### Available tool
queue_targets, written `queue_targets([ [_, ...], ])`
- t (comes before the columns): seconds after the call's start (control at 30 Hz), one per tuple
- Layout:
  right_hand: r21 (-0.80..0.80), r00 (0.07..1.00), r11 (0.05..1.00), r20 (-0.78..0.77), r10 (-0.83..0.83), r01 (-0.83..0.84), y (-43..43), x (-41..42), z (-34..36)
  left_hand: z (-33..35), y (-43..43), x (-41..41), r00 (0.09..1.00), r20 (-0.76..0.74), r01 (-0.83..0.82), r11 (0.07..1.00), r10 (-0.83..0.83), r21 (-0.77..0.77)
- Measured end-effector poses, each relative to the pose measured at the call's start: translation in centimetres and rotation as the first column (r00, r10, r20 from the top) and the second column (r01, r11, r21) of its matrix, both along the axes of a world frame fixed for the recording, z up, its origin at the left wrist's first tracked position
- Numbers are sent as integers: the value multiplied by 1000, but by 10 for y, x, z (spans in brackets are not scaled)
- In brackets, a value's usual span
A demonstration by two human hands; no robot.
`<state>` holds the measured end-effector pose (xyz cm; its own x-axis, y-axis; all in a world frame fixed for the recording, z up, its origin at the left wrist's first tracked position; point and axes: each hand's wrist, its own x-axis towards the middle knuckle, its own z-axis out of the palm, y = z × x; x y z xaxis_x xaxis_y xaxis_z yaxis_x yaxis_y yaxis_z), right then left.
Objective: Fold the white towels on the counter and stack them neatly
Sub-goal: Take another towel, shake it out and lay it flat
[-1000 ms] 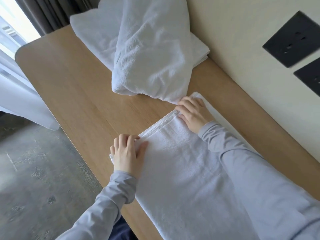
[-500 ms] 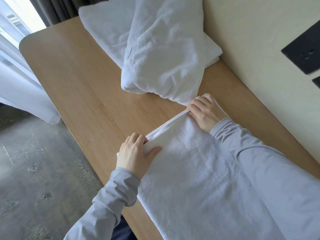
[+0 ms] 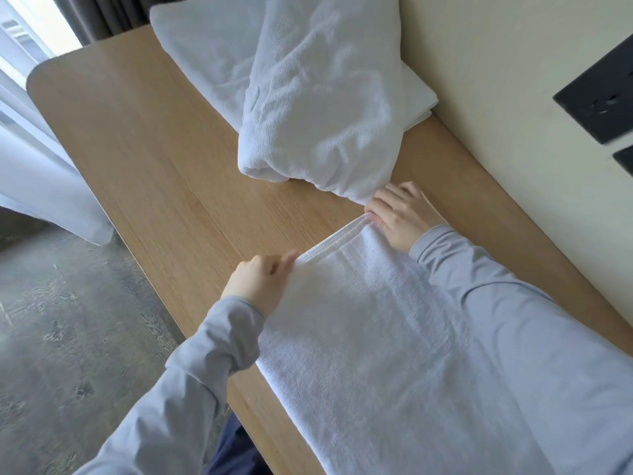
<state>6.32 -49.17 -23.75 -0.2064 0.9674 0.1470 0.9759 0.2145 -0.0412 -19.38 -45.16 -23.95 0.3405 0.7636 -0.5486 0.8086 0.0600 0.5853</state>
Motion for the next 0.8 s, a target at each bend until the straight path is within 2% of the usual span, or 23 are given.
queue_targets([
  [0.07, -50, 998, 999, -61, -6, 3, 3, -3, 5, 0, 7, 2, 1000, -4, -14, 998, 14, -57],
  [0.17, -148, 993, 989, -120, -21, 3, 6, -6, 8, -1, 11, 0, 999, 8, 49, 996, -49, -68],
  [0.33, -261, 975, 965, -213, -62, 4, 8, -11, 7, -1, 11, -1, 991, 133, 10, 997, 1, -82],
  [0.43, -354, 979, 935, -185, -87, 16, 9, -11, 12, 3, 8, 1, 969, 240, -25, 987, 63, -159],
  [0.53, -433, 984, 901, -149, -94, 21, 10, -10, 18, 10, 8, -2, 968, 250, 66, 978, -15, -199],
  [0.6, -348, 993, 937, -100, -59, 20, 8, -10, 21, 10, 6, -4, 982, 153, 126, 986, -108, -113],
  [0.7, -31, 1000, 999, 30, -9, 10, 1, -11, 17, 4, -8, -6, 991, -36, 131, 975, -127, 179],
  [0.8, 13, 987, 997, 139, -81, 80, 1, -13, 1, -8, -24, -6, 985, -138, 158, 887, -108, 434],
])
